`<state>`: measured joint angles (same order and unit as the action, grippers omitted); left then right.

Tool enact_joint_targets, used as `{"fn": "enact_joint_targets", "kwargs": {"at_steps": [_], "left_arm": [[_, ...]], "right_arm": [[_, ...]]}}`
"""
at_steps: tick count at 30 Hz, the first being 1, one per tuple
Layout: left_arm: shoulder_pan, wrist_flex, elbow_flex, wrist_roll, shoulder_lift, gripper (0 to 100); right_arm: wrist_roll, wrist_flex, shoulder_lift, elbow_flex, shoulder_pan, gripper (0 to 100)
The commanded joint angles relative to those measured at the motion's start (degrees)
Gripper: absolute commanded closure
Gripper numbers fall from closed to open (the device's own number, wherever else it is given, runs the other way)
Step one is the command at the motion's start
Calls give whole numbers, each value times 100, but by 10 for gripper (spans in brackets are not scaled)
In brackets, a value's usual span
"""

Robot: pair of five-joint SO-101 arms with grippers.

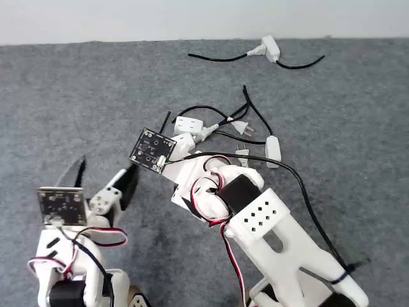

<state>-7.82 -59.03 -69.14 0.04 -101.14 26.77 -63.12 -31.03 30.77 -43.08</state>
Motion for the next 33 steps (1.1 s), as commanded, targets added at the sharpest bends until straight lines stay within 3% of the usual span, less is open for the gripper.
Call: {"fn": "enact_joint_targets", "kwargs": {"at_steps": [1, 4, 13, 19, 25, 33], "left_arm": [[958, -70, 66, -343, 0, 651], [1345, -88, -119, -536, 0, 651], [1336, 440, -655, -580, 0, 651], [633, 870, -892, -580, 9, 651], [580, 1152, -1253, -571, 26, 651], [1116, 1152, -1499, -545, 18, 651]], "right_arm": [[62, 207, -251, -35, -119, 991], [53, 163, -251, -35, -127, 991], [44, -92, -321, -62, -180, 991], [44, -145, -321, -62, -259, 991], [35, -295, -708, -44, -259, 991], [-114, -426, -1165, -26, -251, 991]]}}
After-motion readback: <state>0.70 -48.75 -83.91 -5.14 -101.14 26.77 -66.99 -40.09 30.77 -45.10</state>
